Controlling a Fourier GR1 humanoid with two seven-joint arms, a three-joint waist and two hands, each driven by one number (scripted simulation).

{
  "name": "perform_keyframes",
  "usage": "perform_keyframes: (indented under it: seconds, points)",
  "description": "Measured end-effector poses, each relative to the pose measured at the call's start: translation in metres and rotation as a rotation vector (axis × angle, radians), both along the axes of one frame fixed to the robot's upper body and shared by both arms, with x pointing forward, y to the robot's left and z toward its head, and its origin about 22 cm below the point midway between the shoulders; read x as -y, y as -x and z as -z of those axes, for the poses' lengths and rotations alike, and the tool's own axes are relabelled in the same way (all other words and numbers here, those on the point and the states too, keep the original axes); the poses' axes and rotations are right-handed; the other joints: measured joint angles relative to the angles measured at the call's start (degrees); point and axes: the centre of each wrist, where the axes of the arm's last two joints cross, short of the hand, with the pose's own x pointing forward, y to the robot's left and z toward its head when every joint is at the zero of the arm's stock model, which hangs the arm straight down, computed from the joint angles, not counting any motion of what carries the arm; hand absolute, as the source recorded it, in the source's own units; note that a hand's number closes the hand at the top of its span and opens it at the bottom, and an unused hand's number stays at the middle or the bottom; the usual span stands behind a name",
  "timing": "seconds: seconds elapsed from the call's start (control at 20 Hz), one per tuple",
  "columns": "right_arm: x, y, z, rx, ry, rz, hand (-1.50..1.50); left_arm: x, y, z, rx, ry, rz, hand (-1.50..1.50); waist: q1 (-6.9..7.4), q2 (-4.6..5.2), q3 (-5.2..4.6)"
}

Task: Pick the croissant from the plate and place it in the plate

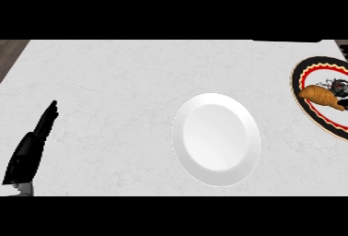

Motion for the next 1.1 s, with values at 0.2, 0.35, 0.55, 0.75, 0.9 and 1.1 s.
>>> perform_keyframes:
  seconds: [0.2,0.35,0.55,0.75,0.9,1.1]
  points:
    - [0.015,0.008,-0.013,0.045,-0.138,0.107,-1.50,0.003,0.002,0.002,0.003,0.004,0.005,0.00,0.42,0.23,0.05]
    - [0.032,0.021,-0.019,0.057,-0.223,0.177,-1.50,0.006,-0.001,0.001,0.007,0.007,0.011,0.00,0.57,0.44,0.10]
    - [0.055,0.040,-0.031,0.072,-0.355,0.235,-1.50,0.009,0.000,-0.001,0.010,0.009,0.011,0.00,0.67,0.66,0.26]
    - [0.074,0.059,-0.040,0.104,-0.426,0.276,-1.50,0.007,0.002,0.000,0.015,0.009,0.008,0.00,0.80,0.99,0.46]
    - [0.084,0.070,-0.044,0.126,-0.440,0.289,-1.50,0.006,0.002,-0.002,0.018,0.010,0.004,0.00,0.64,1.14,0.63]
    - [0.093,0.080,-0.051,0.153,-0.429,0.301,-1.50,0.007,0.002,0.000,0.021,0.014,0.005,0.00,0.61,1.40,0.76]
